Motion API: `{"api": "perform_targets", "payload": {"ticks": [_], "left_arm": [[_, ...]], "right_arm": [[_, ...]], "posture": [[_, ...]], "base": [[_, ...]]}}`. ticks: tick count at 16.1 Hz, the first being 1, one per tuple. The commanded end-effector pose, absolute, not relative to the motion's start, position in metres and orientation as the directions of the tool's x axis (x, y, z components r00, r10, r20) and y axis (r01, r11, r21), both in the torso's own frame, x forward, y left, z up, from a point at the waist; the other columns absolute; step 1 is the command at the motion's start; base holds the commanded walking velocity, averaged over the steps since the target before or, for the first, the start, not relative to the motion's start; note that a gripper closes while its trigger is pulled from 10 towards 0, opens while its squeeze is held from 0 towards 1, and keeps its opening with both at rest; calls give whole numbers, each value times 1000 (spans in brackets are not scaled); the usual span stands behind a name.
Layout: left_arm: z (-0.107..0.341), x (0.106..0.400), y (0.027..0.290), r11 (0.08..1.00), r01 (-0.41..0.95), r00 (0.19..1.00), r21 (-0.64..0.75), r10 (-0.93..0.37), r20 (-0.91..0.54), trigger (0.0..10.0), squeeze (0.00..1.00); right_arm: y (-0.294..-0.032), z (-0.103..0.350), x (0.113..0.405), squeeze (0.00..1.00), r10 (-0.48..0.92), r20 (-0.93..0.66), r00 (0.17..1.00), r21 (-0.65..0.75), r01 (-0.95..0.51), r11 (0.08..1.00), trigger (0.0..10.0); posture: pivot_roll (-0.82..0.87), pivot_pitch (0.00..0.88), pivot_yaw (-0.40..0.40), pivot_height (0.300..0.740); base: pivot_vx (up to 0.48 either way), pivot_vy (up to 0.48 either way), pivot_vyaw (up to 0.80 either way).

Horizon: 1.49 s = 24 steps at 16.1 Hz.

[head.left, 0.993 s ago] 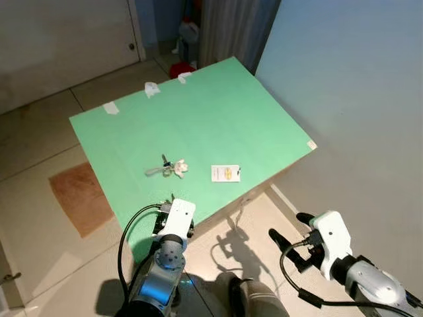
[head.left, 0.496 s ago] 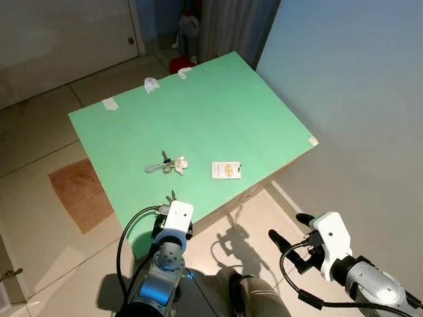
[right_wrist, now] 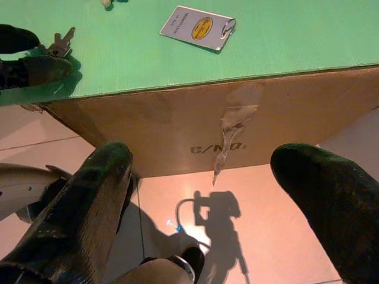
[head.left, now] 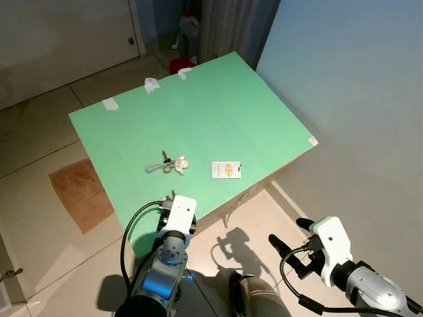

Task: Hang keys on a hook

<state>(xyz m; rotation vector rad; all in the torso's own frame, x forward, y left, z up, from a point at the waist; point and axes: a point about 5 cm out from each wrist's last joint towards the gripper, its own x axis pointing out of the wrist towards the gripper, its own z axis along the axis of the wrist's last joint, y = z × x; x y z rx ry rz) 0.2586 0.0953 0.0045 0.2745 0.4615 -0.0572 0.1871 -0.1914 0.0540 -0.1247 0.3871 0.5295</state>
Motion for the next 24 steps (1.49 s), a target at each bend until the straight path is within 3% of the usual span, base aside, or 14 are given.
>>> {"api": "perform_targets", "payload": {"ticks": [1,11,15,16,17,24], "left_arm": [[1,252,70,980,137,869,142,-51,-491,0,0],[4,254,64,991,118,861,58,-73,-503,0,0],[23,262,66,979,141,907,148,-67,-417,0,0],[23,262,68,974,136,908,183,-48,-417,10000,0],[22,261,70,974,133,906,185,-44,-422,10000,1000],[18,248,66,976,119,880,183,-19,-474,10000,1000]], "right_arm": [[-193,54,182,0,461,-396,794,-10,-506,863,10000],[-192,52,180,0,461,-407,789,-7,-507,862,10000],[-192,52,180,0,462,-412,786,-6,-509,861,10000],[-192,51,180,0,462,-413,785,-5,-509,861,10000],[-192,51,180,0,463,-414,784,-3,-510,860,10000],[-191,50,178,0,470,-423,775,2,-517,856,10000]], "posture": [[-347,298,-74,736],[-342,303,-75,736],[-337,310,-78,736],[-337,313,-77,736],[-337,315,-78,736],[-331,323,-82,736]], "base": [[0,0,0],[0,0,0],[0,0,0],[0,0,0],[0,0,0],[0,0,0]]}}
